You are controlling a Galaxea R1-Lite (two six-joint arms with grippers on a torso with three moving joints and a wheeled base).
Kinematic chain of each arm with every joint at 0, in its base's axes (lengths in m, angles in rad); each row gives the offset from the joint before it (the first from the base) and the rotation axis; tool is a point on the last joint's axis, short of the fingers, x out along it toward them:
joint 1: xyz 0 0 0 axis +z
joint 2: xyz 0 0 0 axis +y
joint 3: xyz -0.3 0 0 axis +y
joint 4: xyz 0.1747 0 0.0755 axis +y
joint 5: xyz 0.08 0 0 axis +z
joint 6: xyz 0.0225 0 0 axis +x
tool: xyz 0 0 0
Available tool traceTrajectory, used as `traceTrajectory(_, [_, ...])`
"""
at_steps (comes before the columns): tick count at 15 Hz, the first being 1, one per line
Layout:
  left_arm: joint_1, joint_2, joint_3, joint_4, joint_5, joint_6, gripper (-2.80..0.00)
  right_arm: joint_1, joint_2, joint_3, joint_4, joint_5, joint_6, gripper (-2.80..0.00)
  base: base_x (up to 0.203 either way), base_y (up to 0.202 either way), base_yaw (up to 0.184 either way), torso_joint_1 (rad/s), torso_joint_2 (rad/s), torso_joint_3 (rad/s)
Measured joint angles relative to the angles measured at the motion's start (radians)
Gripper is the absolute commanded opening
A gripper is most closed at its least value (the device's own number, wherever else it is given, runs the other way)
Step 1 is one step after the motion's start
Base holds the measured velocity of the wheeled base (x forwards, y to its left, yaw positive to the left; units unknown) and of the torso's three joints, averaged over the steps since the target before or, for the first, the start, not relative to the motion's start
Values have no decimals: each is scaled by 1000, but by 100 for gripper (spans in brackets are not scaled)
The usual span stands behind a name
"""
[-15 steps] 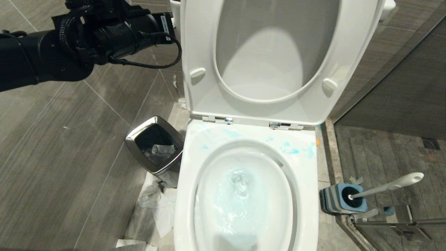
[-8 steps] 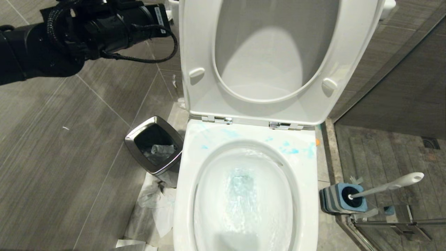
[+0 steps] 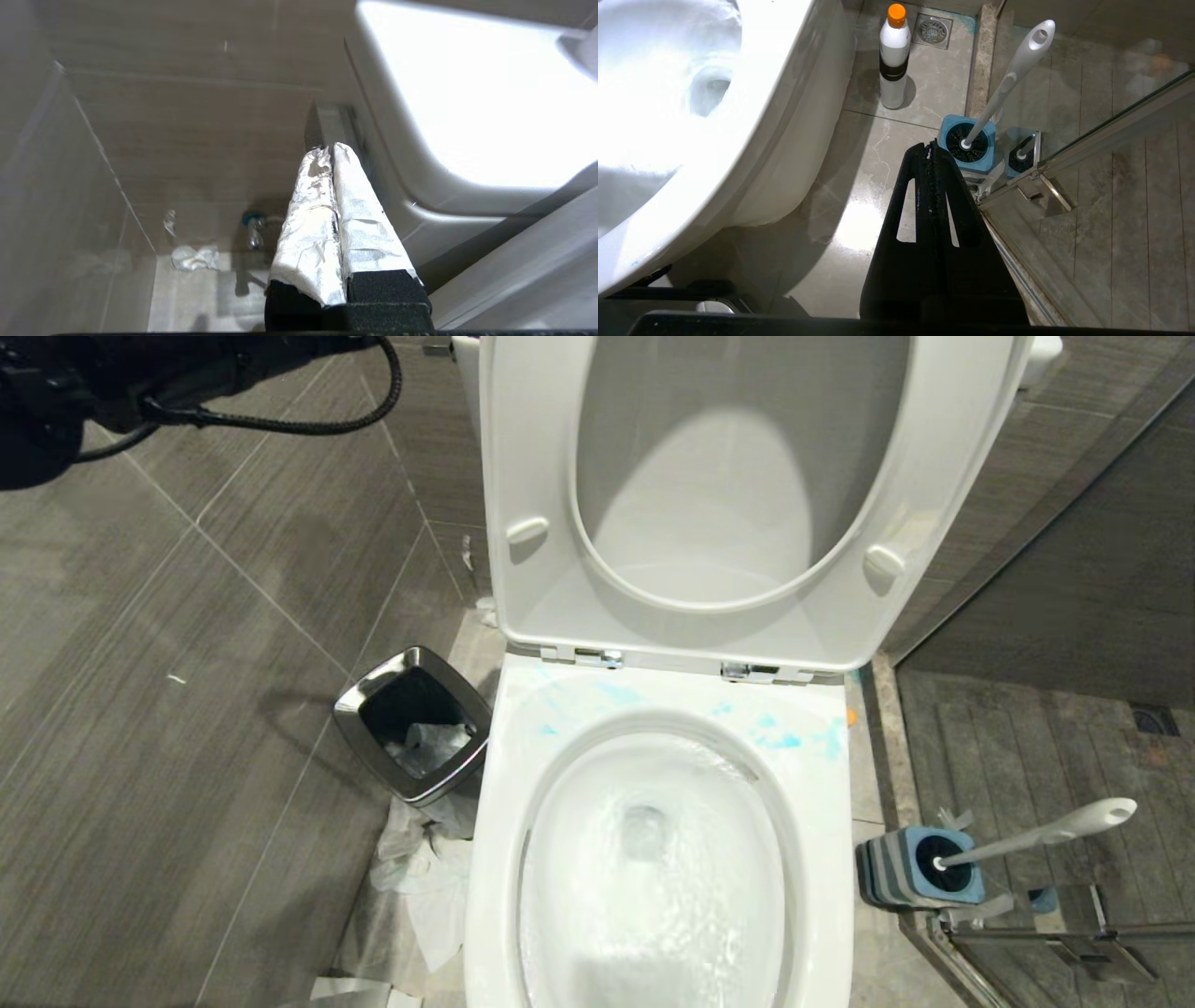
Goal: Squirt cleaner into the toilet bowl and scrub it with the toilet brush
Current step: Flush the toilet, then close the toilet lid
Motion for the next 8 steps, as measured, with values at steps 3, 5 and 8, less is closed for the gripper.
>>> traceTrajectory(3, [13, -61, 6, -6, 0, 5, -280, 0, 0, 0, 0, 0, 0, -280, 0, 0, 0, 0, 0, 0])
traceTrajectory(5, [25, -107, 7, -2, -34, 7, -280, 0, 0, 0, 0, 1, 0, -280, 0, 0, 0, 0, 0, 0])
traceTrajectory(8, [74, -191, 8, 58, -244, -19, -280, 0, 0, 0, 0, 1, 0, -280, 0, 0, 0, 0, 0, 0])
